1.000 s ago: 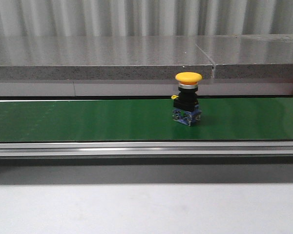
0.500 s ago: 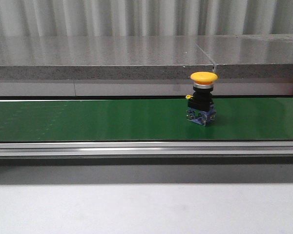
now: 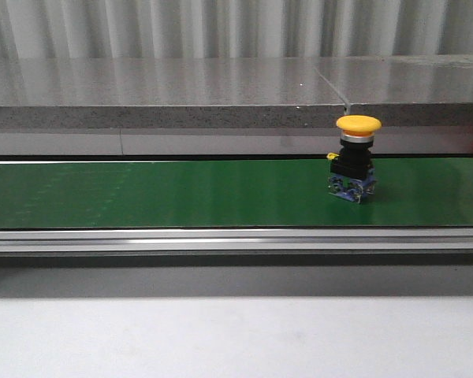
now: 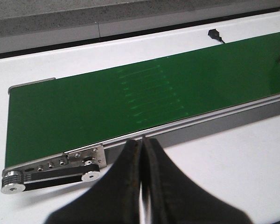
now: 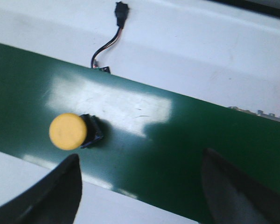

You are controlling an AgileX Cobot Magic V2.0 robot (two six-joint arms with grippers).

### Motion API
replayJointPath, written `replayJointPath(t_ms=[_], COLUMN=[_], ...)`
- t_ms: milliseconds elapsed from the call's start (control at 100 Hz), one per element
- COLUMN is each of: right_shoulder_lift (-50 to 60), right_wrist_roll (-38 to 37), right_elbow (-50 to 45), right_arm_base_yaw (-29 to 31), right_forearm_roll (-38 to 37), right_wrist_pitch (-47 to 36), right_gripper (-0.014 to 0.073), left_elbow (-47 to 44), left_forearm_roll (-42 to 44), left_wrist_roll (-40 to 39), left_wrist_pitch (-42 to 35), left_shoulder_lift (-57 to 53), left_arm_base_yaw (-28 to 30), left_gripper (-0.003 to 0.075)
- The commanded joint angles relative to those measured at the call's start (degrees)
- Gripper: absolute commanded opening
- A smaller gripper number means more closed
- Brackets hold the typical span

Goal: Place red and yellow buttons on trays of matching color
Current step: 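Move the right gripper down over the yellow button on the belt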

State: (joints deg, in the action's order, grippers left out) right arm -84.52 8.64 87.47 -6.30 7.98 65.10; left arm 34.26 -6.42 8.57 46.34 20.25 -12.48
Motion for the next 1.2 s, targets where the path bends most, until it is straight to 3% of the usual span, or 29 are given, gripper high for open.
replayJointPath(t_ms=[0, 370, 1190], right_shoulder_lift=[2.3, -2.7, -16.6], right_wrist_roll=[3.3, 14.8, 18.3], right_elbow=[1.4, 1.4, 1.4], right_arm_base_yaw=[-1.8, -3.7, -3.7], right_forearm_roll=[1.1, 6.5, 4.6], right_wrist_pitch=[-0.8, 3.9, 7.3], right_gripper=[0.0538, 0.0538, 0.0537], left_elbow=[1.4, 1.4, 1.4], left_forearm_roll=[-1.1, -1.1, -1.1], left_wrist_roll=[-0.2, -0.2, -0.2], left_wrist_pitch=[-3.8, -3.8, -3.8], left_shoulder_lift=[0.5, 0.5, 0.5], left_arm_base_yaw=[-0.4, -0.4, -0.4], left_gripper=[-0.0021, -0.0021, -0.0021])
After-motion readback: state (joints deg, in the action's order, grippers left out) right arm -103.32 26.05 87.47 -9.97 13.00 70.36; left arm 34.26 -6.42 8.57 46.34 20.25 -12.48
